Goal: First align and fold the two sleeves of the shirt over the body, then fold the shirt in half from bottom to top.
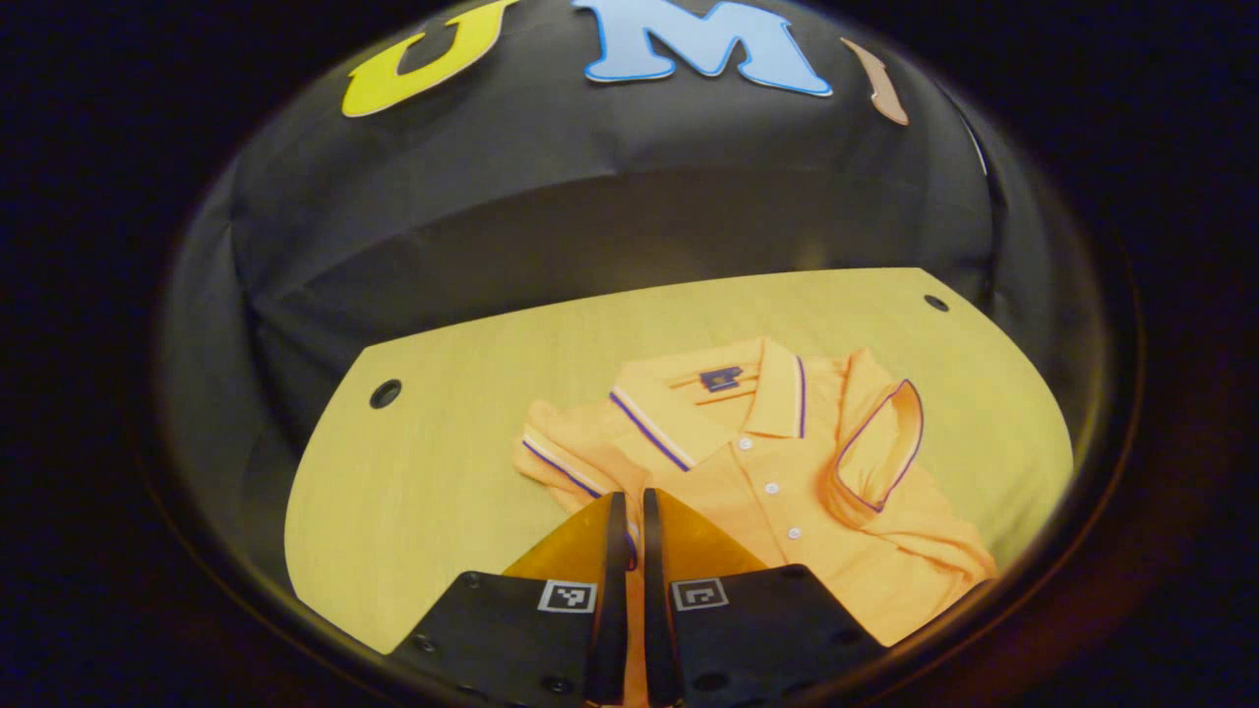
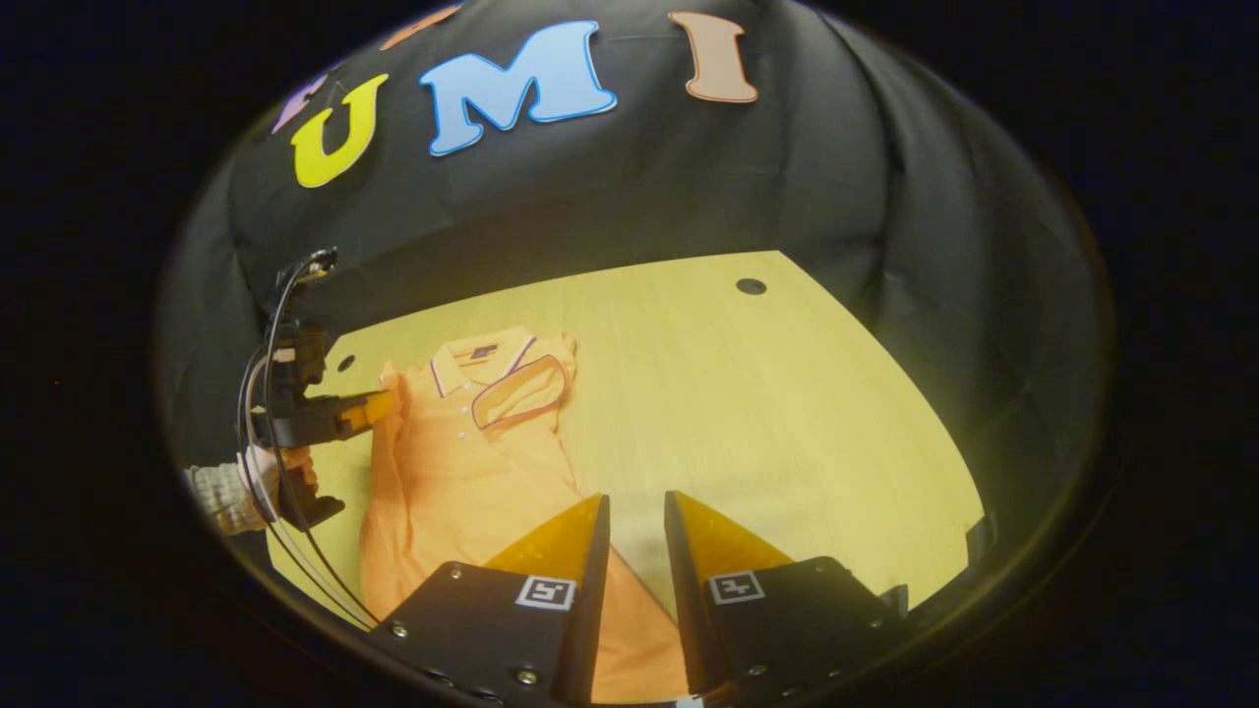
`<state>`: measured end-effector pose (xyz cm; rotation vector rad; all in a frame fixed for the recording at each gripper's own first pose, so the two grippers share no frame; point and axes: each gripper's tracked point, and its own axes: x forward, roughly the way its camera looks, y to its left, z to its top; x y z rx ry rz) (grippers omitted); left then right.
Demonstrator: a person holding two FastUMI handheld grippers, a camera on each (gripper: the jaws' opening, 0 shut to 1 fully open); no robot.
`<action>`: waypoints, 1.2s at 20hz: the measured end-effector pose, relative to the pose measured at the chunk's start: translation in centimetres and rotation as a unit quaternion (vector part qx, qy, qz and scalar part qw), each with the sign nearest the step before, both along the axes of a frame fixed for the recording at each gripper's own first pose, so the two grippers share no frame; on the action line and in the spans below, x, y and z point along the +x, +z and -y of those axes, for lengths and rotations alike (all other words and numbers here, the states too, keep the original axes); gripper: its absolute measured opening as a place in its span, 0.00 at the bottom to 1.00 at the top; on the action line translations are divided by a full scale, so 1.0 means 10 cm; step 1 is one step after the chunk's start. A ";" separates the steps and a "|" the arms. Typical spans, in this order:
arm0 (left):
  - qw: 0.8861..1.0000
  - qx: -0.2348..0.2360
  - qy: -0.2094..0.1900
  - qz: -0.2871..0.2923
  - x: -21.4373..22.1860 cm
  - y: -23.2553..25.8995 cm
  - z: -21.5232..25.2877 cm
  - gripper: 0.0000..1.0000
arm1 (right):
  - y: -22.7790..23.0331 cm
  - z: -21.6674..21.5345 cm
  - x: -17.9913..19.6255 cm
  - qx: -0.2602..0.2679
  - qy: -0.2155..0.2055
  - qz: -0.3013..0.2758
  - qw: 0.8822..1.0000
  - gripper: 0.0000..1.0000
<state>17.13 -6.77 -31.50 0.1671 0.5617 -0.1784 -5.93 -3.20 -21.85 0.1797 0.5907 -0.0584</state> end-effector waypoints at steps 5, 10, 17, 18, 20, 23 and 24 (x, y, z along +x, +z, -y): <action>0.999 0.003 -0.044 -0.007 -0.08 0.06 0.53 0.17 | -0.04 0.20 -0.15 0.008 -0.027 0.000 1.000 0.35; 0.997 0.017 -0.067 -0.026 -0.15 -0.09 0.86 0.14 | -0.10 0.38 -0.31 0.023 -0.057 -0.003 0.998 0.35; 0.995 -0.005 -0.084 -0.053 -0.30 -0.14 0.96 0.42 | -0.18 0.40 -0.36 0.036 -0.063 -0.008 0.997 0.35; 0.995 -0.003 -0.083 -0.052 -0.31 -0.15 0.93 0.41 | -0.18 0.40 -0.35 0.035 -0.061 -0.008 0.997 0.35; 0.996 -0.005 -0.078 -0.049 -0.34 -0.10 0.88 0.43 | -0.19 0.38 -0.32 0.035 -0.055 -0.007 0.998 0.35; 0.996 -0.020 -0.070 -0.047 -0.46 -0.01 0.75 0.42 | -0.20 0.33 -0.28 0.034 -0.040 -0.007 0.999 0.35; 0.996 -0.024 -0.067 -0.047 -0.51 0.01 0.69 0.42 | -0.21 0.30 -0.26 0.033 -0.033 -0.008 0.999 0.35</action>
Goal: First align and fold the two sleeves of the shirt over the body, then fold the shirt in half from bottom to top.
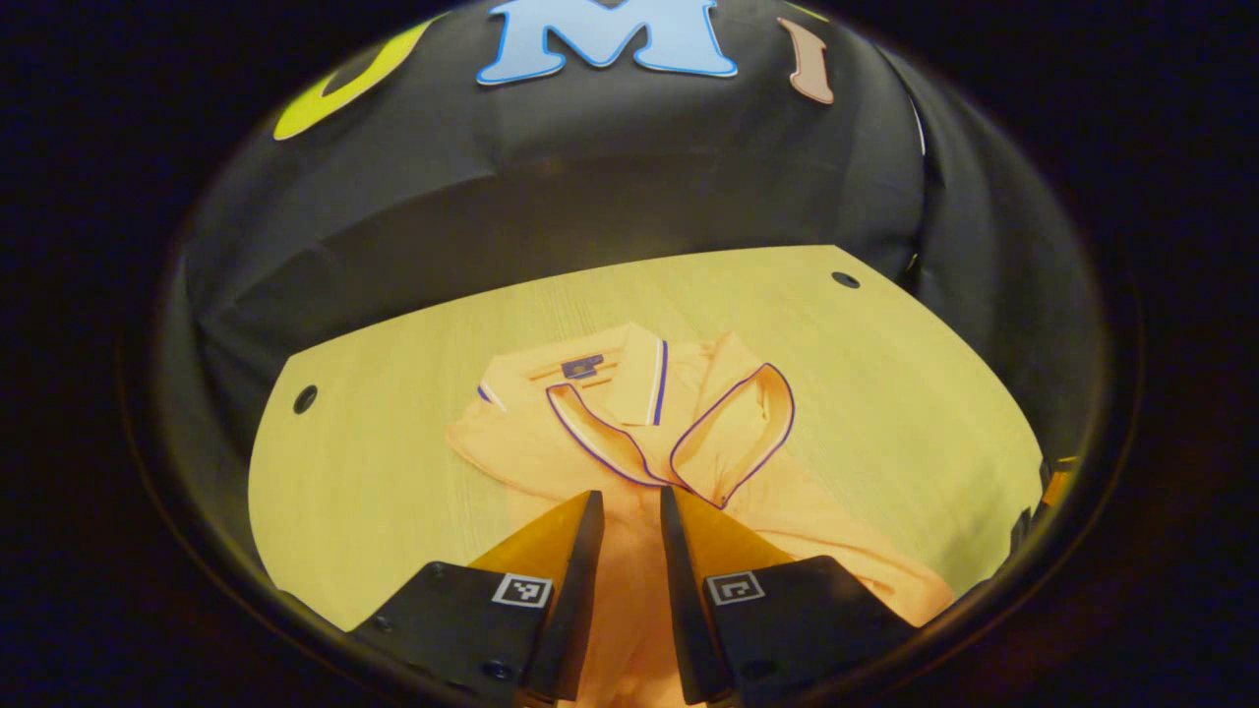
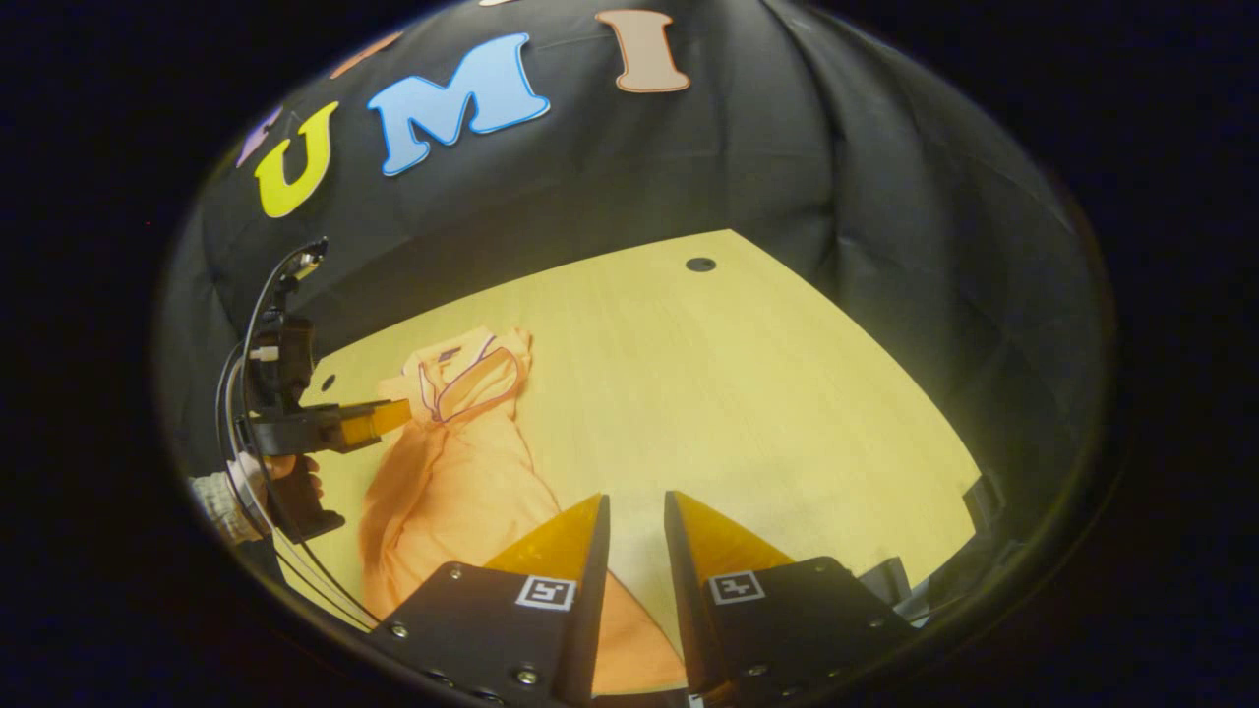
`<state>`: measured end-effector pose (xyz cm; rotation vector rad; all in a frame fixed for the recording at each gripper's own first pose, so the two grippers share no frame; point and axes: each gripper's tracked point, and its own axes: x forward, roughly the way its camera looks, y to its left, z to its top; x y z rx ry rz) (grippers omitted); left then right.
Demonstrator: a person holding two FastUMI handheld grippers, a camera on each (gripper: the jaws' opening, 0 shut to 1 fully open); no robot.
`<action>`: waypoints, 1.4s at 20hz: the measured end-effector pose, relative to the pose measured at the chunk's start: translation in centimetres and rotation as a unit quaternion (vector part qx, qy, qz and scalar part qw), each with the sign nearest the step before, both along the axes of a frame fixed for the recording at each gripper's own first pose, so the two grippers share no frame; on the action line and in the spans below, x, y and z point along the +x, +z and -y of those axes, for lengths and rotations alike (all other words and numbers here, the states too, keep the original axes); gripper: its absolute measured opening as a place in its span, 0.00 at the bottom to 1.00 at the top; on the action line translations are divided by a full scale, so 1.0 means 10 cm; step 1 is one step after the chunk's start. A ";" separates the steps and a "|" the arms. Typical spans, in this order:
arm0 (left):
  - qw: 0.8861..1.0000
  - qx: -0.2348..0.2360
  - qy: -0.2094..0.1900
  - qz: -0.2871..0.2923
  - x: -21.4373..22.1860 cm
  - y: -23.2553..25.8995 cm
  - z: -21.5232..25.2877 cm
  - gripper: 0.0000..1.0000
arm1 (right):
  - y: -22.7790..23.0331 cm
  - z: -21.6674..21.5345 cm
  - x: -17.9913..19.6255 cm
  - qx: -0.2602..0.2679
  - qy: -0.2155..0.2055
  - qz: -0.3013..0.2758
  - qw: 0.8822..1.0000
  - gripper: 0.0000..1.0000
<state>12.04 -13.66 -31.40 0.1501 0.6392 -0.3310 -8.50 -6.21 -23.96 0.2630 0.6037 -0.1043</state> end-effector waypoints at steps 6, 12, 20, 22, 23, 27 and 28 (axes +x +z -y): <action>0.999 -0.012 0.026 -0.021 -0.55 -0.03 -0.59 0.43 | -0.14 -0.20 0.06 -0.004 0.055 -0.023 0.998 0.35; 0.996 -0.005 0.063 -0.057 -1.28 -0.34 -1.17 0.43 | -0.38 -0.41 0.01 -0.012 0.112 -0.069 0.991 0.35; 0.990 -0.019 0.076 -0.118 -2.23 -0.65 -1.38 0.72 | -0.78 -0.66 -0.21 -0.018 0.166 -0.150 0.975 0.41; 0.988 -0.013 0.073 -0.133 -2.40 -0.73 -1.39 0.76 | -0.84 -0.70 -0.29 -0.018 0.176 -0.170 0.969 0.41; 0.987 -0.010 0.071 -0.145 -2.50 -0.78 -1.38 0.81 | -0.86 -0.76 -0.34 -0.009 0.183 -0.179 0.967 0.43; 0.982 0.017 0.061 -0.181 -2.82 -0.94 -1.40 0.98 | -1.01 -0.81 -0.56 -0.006 0.195 -0.218 0.956 0.68; 0.980 0.024 0.062 -0.186 -2.88 -0.98 -1.42 0.97 | -1.05 -0.78 -0.62 -0.013 0.196 -0.230 0.953 0.81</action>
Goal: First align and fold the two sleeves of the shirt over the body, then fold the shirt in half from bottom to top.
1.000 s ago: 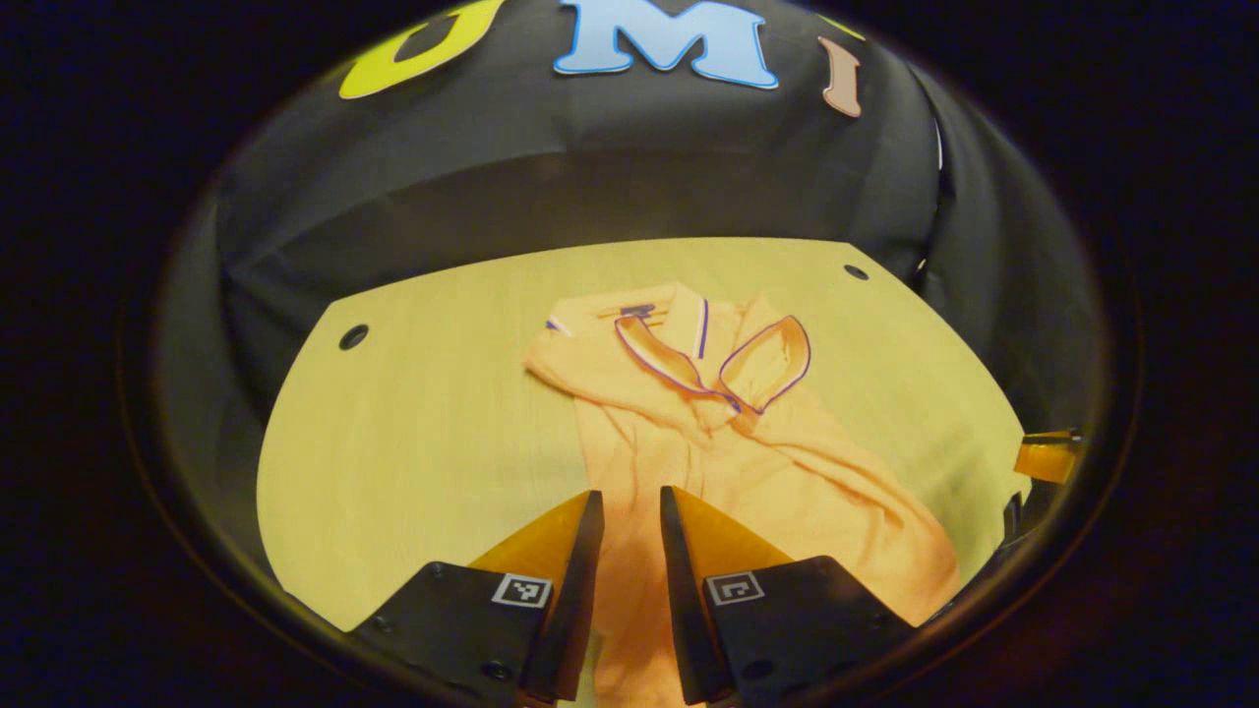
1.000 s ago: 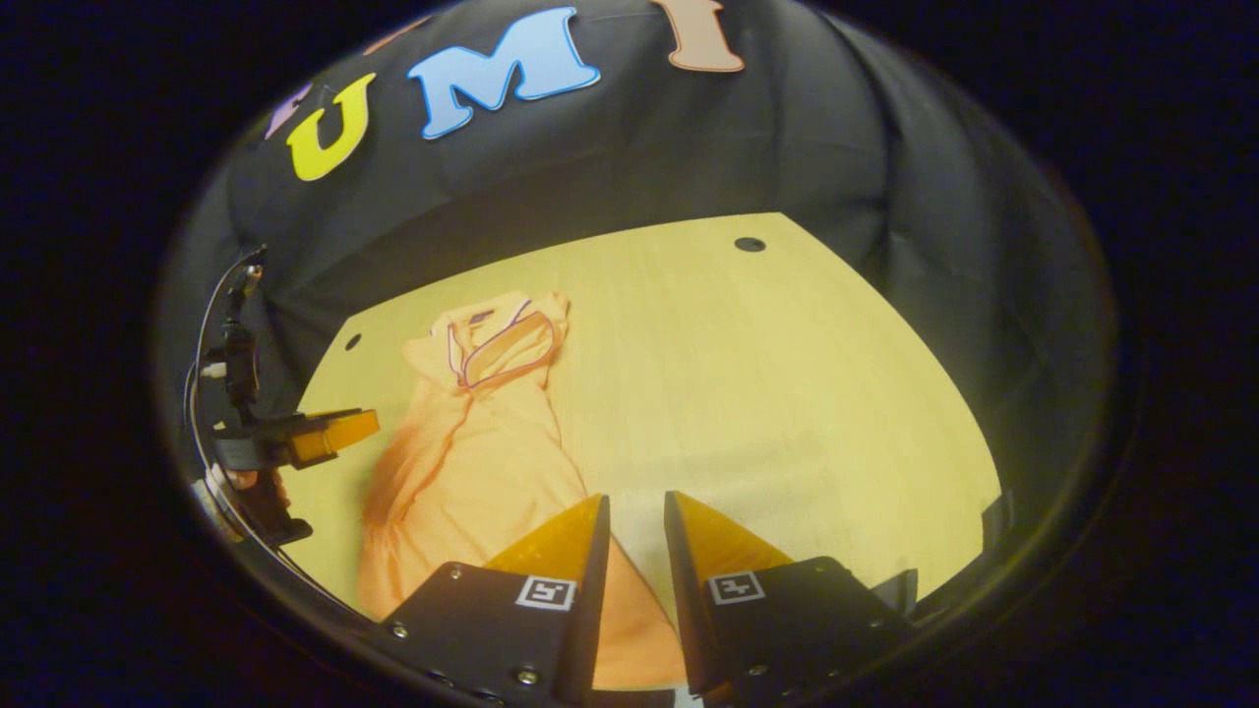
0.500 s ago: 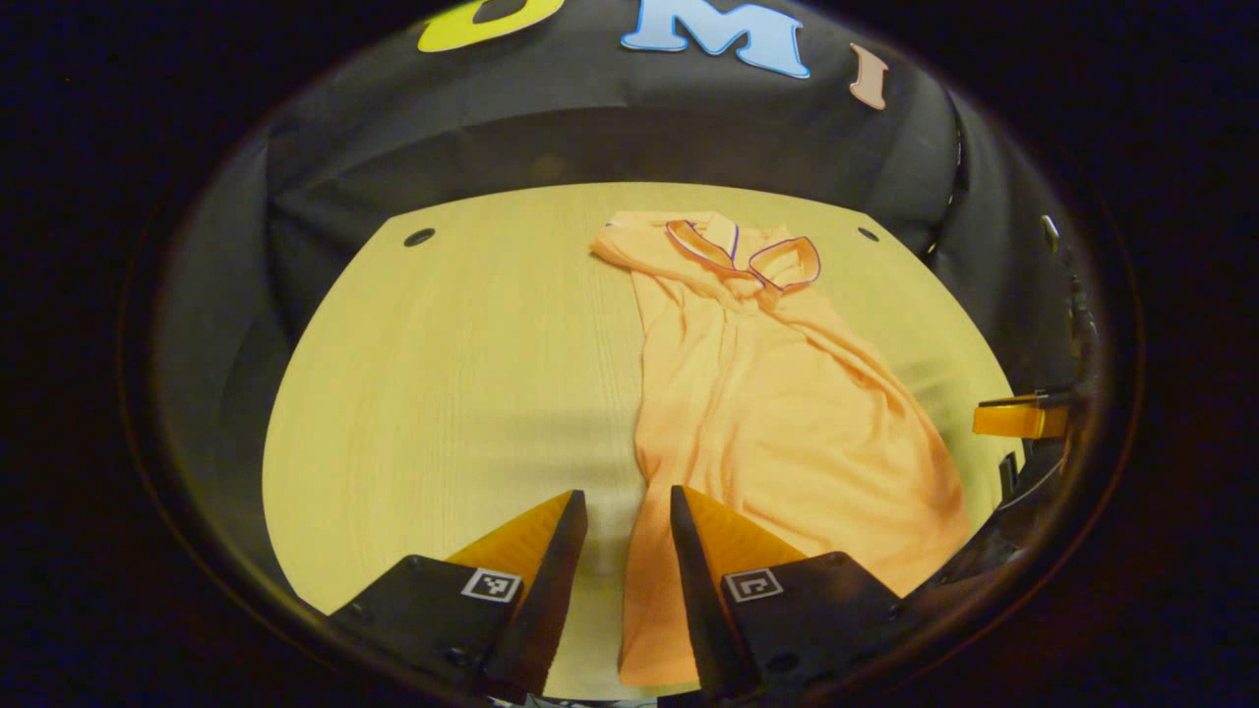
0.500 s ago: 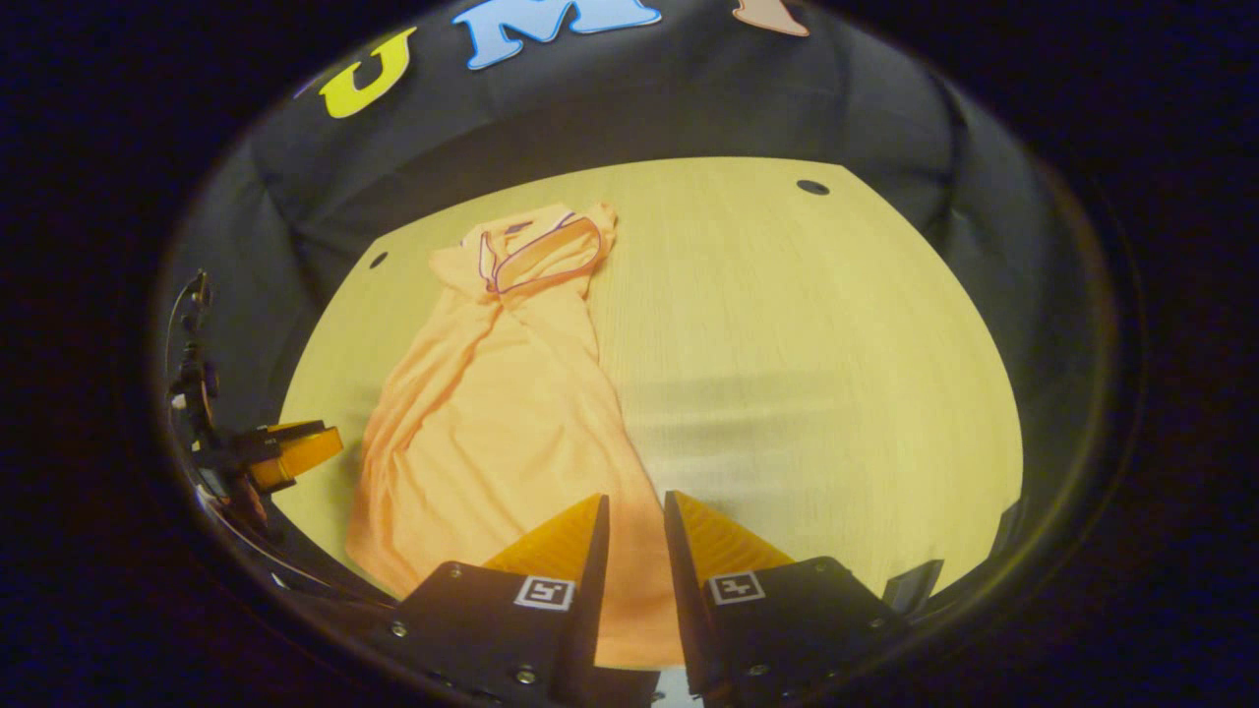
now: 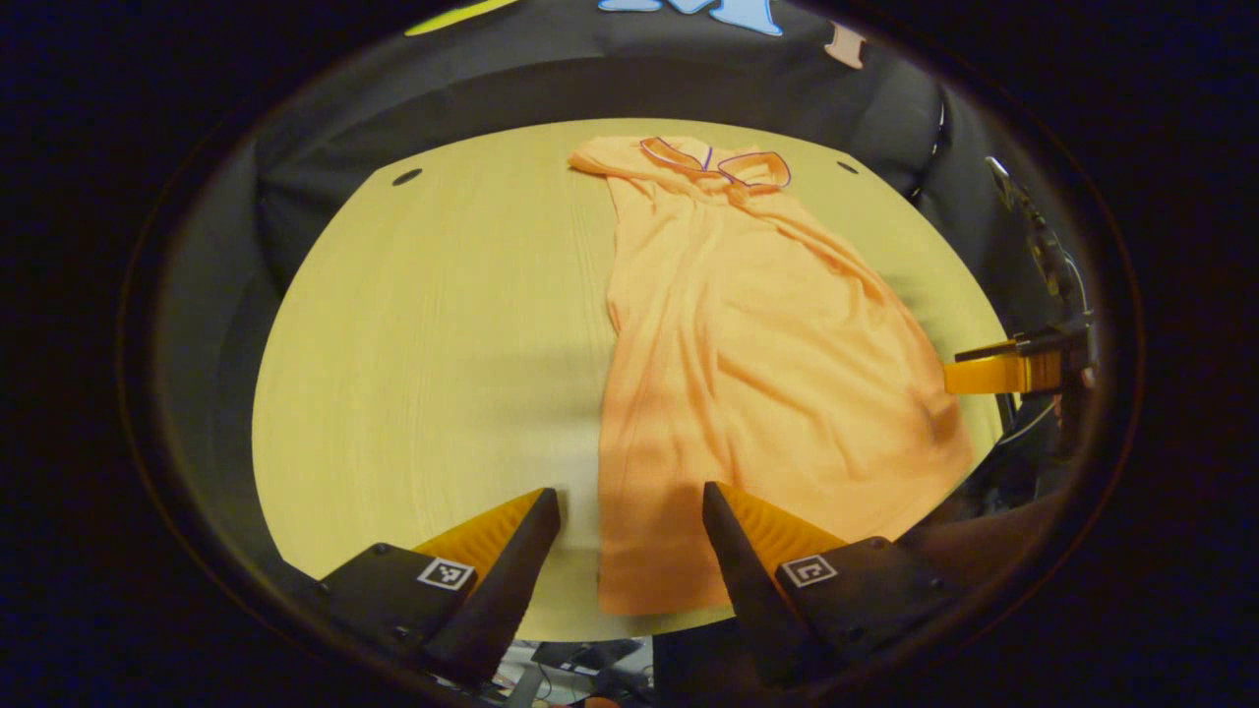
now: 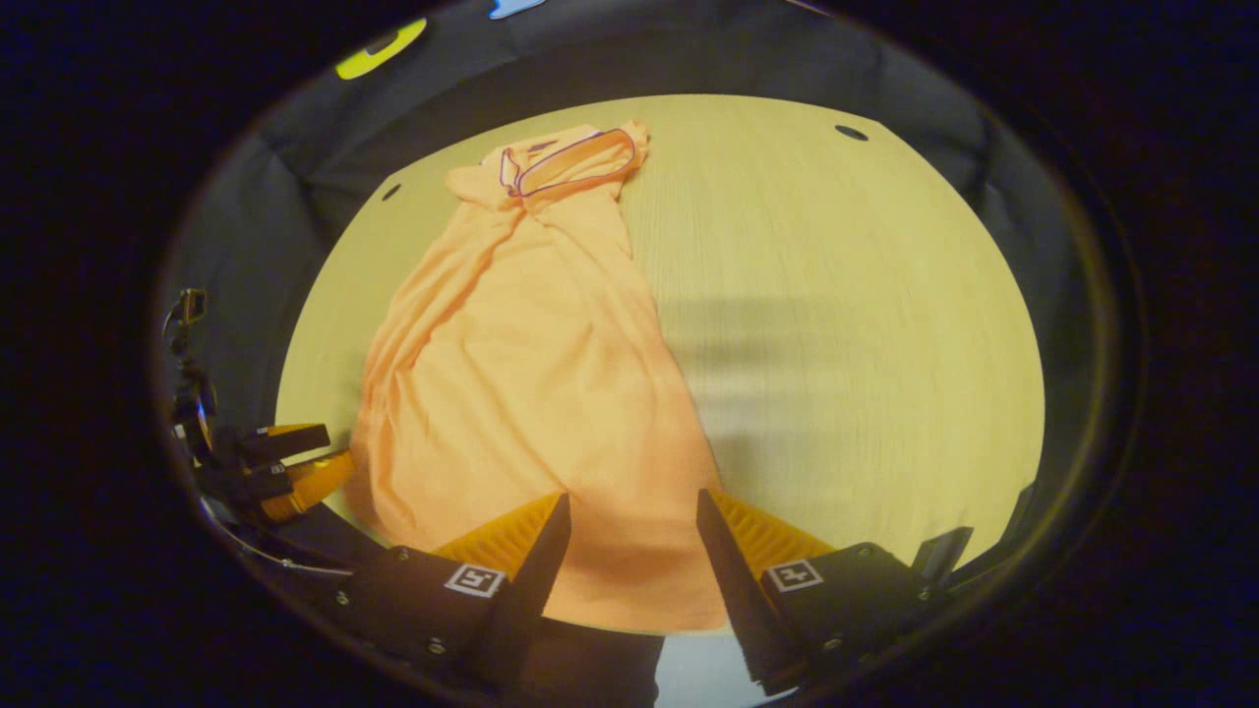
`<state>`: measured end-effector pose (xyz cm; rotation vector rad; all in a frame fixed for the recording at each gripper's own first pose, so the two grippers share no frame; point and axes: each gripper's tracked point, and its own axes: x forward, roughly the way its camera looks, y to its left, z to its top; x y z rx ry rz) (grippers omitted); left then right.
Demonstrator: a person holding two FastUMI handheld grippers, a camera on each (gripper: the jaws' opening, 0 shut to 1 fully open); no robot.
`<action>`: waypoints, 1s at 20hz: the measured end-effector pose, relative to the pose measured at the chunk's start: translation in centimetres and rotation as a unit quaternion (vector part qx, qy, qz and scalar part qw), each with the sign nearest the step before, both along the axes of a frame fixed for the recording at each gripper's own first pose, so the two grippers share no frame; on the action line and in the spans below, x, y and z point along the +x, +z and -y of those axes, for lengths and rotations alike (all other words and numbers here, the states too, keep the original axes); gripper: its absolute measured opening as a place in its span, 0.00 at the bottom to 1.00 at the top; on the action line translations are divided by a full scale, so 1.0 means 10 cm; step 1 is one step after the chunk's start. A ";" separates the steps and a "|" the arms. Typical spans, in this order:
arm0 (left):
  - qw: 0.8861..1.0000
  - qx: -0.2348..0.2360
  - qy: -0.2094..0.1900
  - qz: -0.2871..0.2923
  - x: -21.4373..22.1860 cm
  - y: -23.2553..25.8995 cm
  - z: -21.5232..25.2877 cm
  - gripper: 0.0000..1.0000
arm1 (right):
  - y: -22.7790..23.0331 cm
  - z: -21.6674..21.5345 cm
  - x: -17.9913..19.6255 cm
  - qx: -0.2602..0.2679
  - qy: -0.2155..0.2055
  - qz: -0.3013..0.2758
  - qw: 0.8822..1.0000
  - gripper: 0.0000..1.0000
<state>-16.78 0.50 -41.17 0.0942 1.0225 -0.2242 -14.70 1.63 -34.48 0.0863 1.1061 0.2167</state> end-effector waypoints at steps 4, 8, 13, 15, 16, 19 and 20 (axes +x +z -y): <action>0.999 0.003 -0.011 -0.041 -0.24 -0.13 0.05 0.98 | -0.14 0.06 -0.22 -0.031 0.010 -0.041 0.999 0.90; 0.995 0.018 -0.042 -0.083 -0.38 -0.27 0.10 0.99 | -0.33 0.05 -0.44 -0.060 0.027 -0.084 0.994 0.90; 0.992 0.048 -0.056 -0.104 -0.40 -0.37 0.08 0.97 | -0.43 0.06 -0.48 -0.094 0.047 -0.102 0.989 0.89; 0.990 0.054 -0.056 -0.117 -0.39 -0.38 0.09 0.96 | -0.44 0.07 -0.48 -0.104 0.048 -0.106 0.988 0.95; 0.989 0.057 -0.055 -0.126 -0.38 -0.38 0.09 0.96 | -0.46 0.08 -0.48 -0.113 0.048 -0.109 0.986 0.95; 0.985 0.064 -0.048 -0.152 -0.34 -0.40 0.09 0.99 | -0.47 0.06 -0.47 -0.120 0.043 -0.119 0.985 0.95; 0.984 0.066 -0.047 -0.158 -0.34 -0.41 0.09 0.98 | -0.47 0.06 -0.48 -0.120 0.042 -0.121 0.984 0.95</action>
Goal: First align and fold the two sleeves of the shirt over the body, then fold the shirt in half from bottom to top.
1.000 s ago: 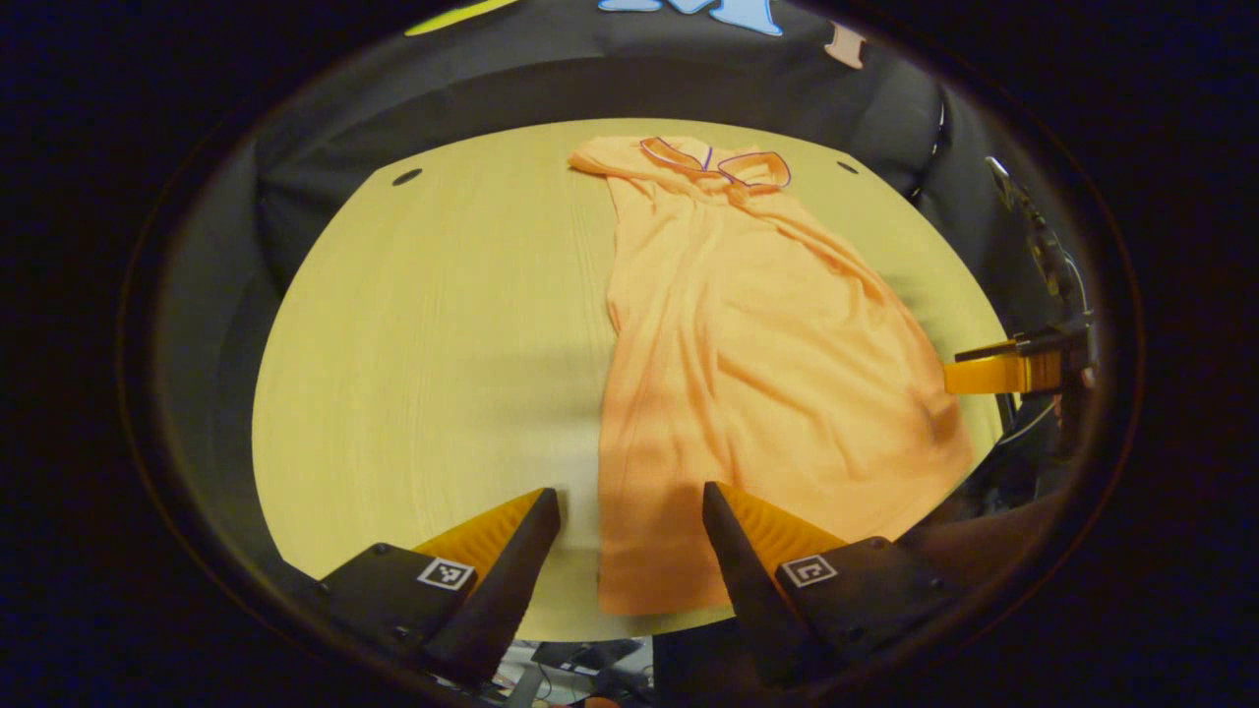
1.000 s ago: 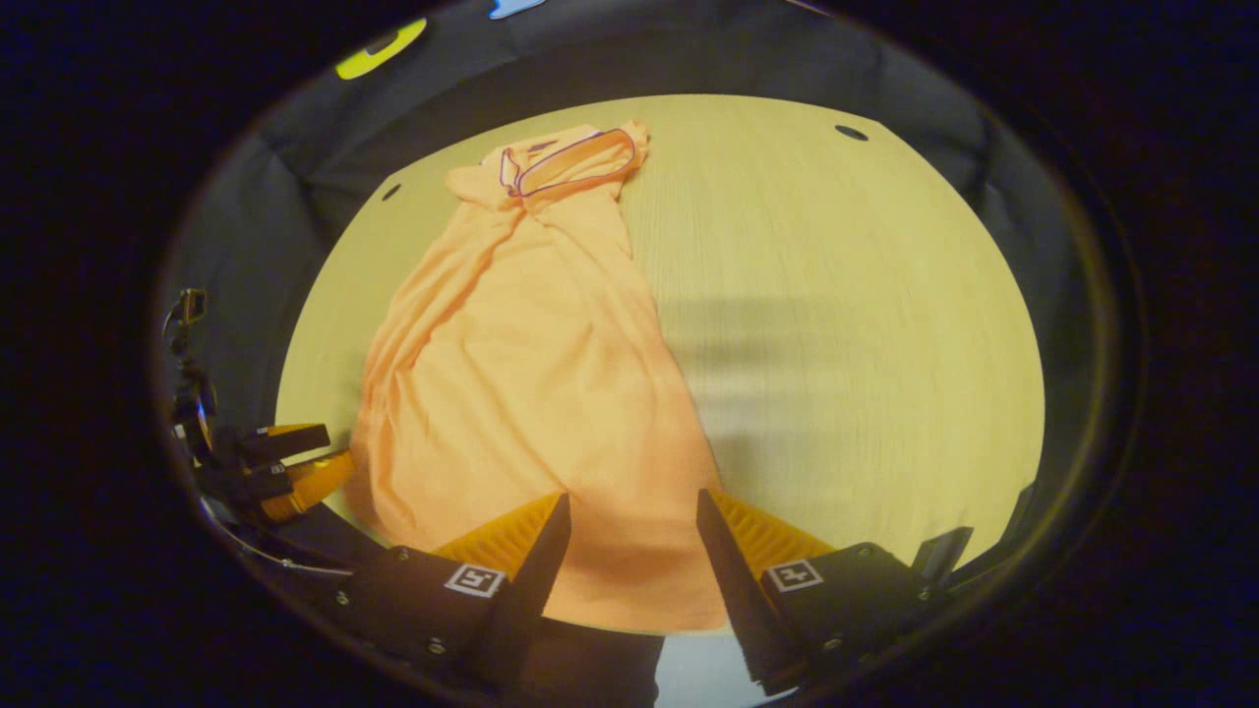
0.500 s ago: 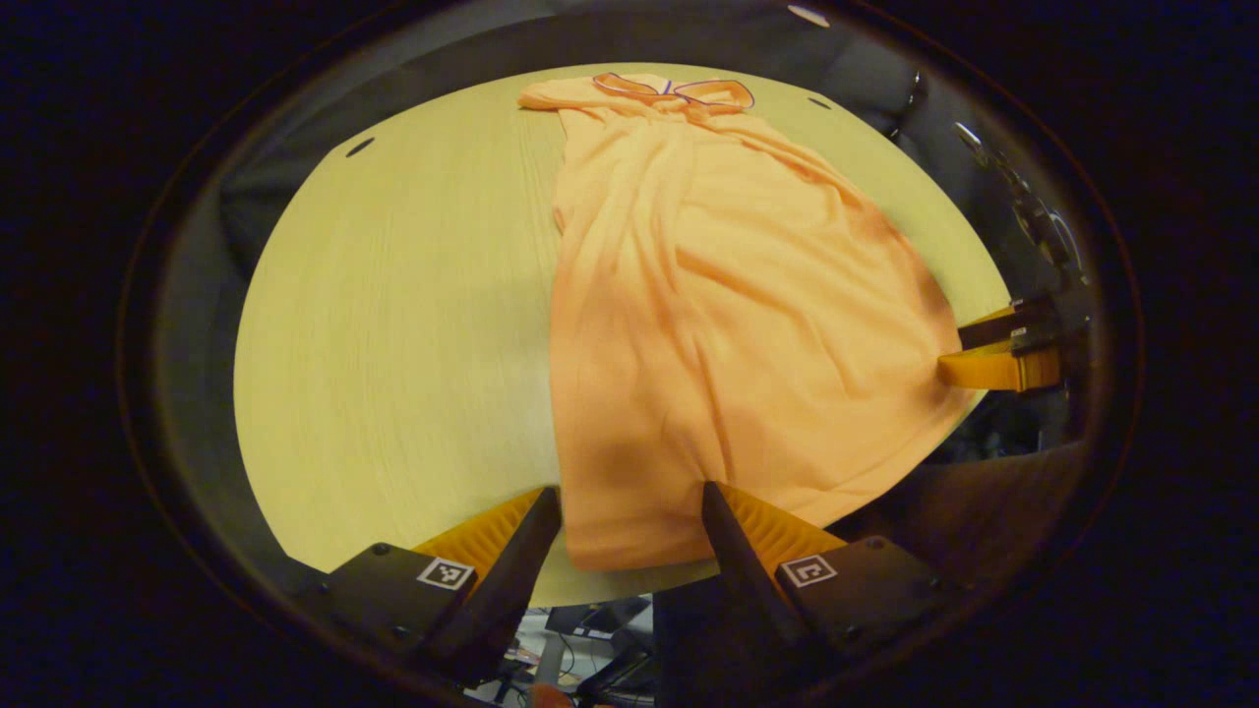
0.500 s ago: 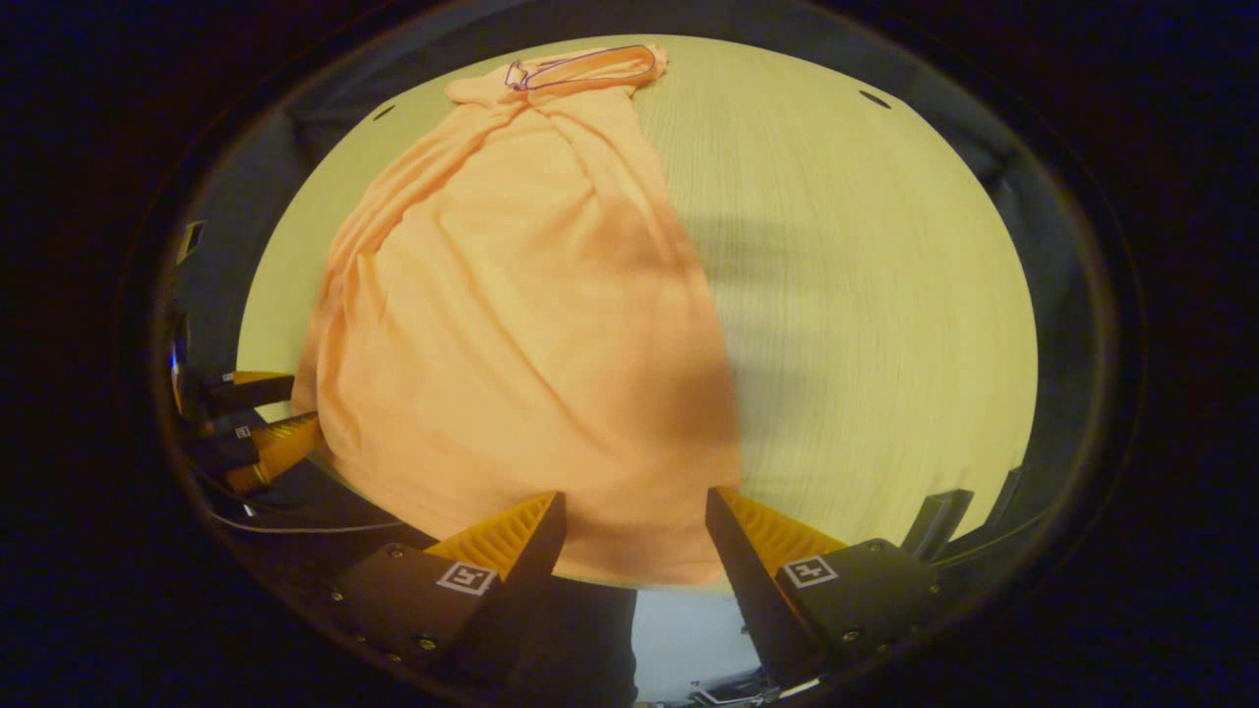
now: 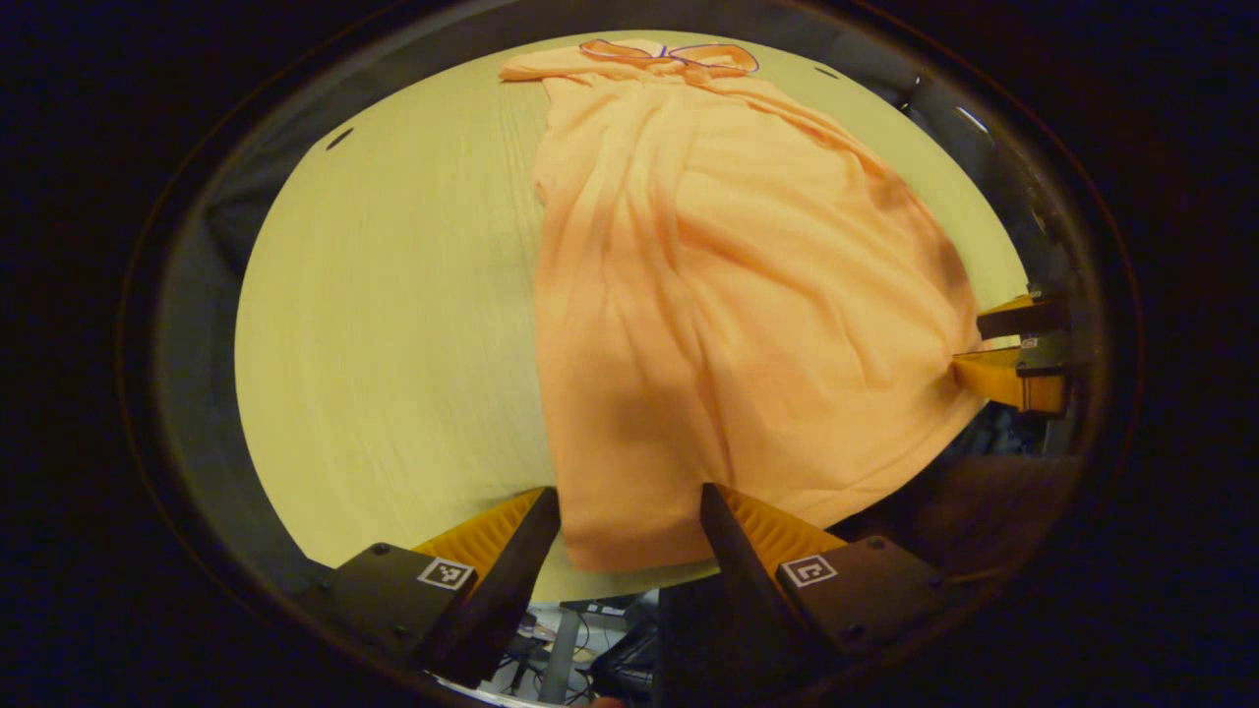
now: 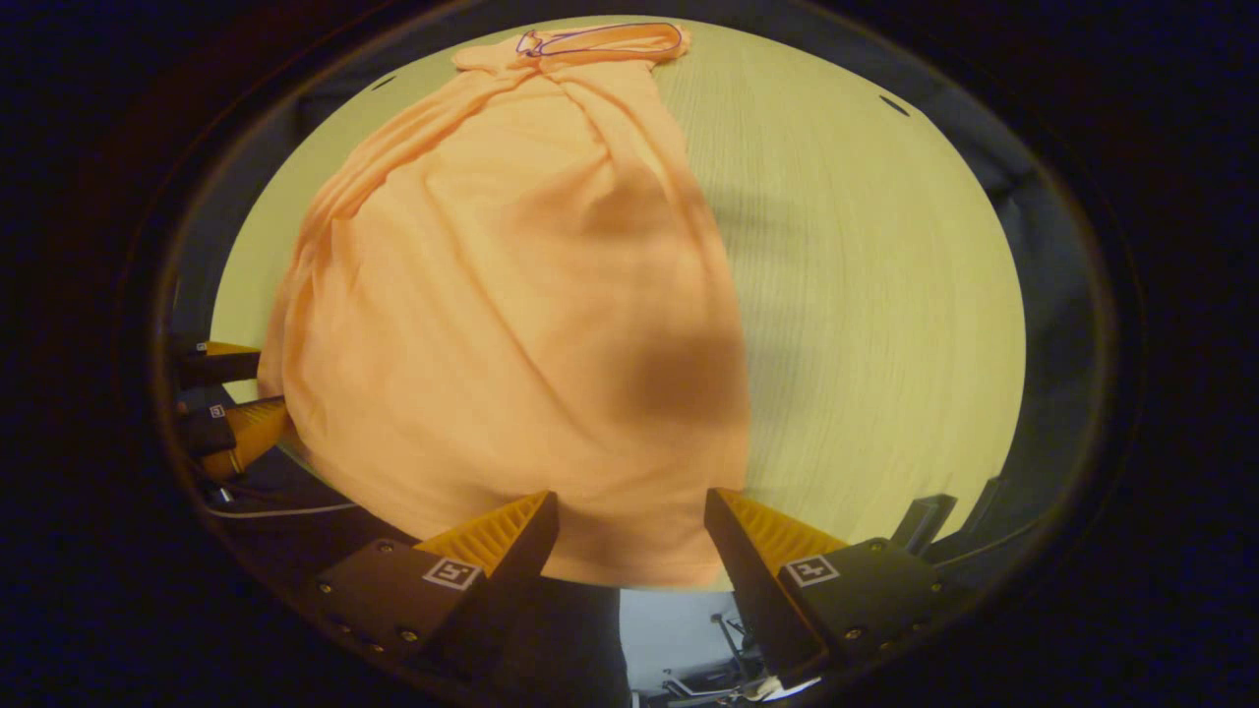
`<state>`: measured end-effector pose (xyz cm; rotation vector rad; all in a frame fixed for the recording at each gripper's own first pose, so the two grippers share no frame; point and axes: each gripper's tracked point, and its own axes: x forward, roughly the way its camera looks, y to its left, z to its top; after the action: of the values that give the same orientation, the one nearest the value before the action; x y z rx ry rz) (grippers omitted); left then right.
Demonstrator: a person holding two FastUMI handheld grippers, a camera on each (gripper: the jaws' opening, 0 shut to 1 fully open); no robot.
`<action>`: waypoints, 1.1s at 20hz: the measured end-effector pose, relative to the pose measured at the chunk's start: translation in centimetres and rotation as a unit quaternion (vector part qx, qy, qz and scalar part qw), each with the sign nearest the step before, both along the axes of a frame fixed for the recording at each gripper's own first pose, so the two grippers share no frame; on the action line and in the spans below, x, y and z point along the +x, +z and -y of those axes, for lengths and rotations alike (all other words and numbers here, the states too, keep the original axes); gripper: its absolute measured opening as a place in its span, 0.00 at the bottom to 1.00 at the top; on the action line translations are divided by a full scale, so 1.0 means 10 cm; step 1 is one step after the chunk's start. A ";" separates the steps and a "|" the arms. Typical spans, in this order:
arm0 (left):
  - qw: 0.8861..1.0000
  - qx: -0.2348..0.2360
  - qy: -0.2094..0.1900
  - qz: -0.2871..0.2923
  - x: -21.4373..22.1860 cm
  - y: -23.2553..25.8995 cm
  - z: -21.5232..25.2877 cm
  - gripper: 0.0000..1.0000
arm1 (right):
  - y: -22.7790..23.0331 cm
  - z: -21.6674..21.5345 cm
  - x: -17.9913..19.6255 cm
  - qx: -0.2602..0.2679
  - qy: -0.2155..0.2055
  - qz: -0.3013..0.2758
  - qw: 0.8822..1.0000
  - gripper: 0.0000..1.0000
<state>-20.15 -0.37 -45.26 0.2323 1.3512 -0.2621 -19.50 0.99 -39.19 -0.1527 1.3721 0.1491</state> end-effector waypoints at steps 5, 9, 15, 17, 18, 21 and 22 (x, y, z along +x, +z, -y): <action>1.000 0.008 0.003 -0.022 0.03 0.00 0.02 0.96 | 0.00 -0.02 0.01 -0.001 -0.004 -0.002 1.000 0.96; 1.000 -0.011 -0.015 -0.022 0.07 0.02 0.21 0.50 | 0.00 -0.11 0.06 -0.001 0.001 -0.007 1.000 0.57; 0.998 -0.054 0.030 -0.033 0.22 0.28 0.19 0.06 | 0.01 -0.17 0.08 -0.006 0.025 -0.010 1.000 0.06; 0.998 -0.053 0.028 -0.031 0.30 0.39 0.15 0.06 | 0.03 -0.17 0.07 -0.002 0.022 -0.006 1.000 0.00; 0.998 -0.051 0.024 -0.028 0.36 0.45 0.14 0.06 | 0.02 -0.17 0.08 -0.001 0.021 -0.006 1.000 0.00; 0.998 -0.049 0.017 -0.018 0.54 0.68 0.04 0.06 | 0.04 -0.17 0.07 0.005 0.017 -0.005 1.000 0.00; 0.999 -0.049 0.017 -0.013 0.63 0.78 -0.01 0.06 | 0.04 -0.17 0.07 0.009 0.014 -0.005 1.000 0.00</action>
<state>-13.84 -0.32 -37.42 0.1240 1.3627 -0.3023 -18.80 2.68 -38.80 -0.1567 1.3792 0.1847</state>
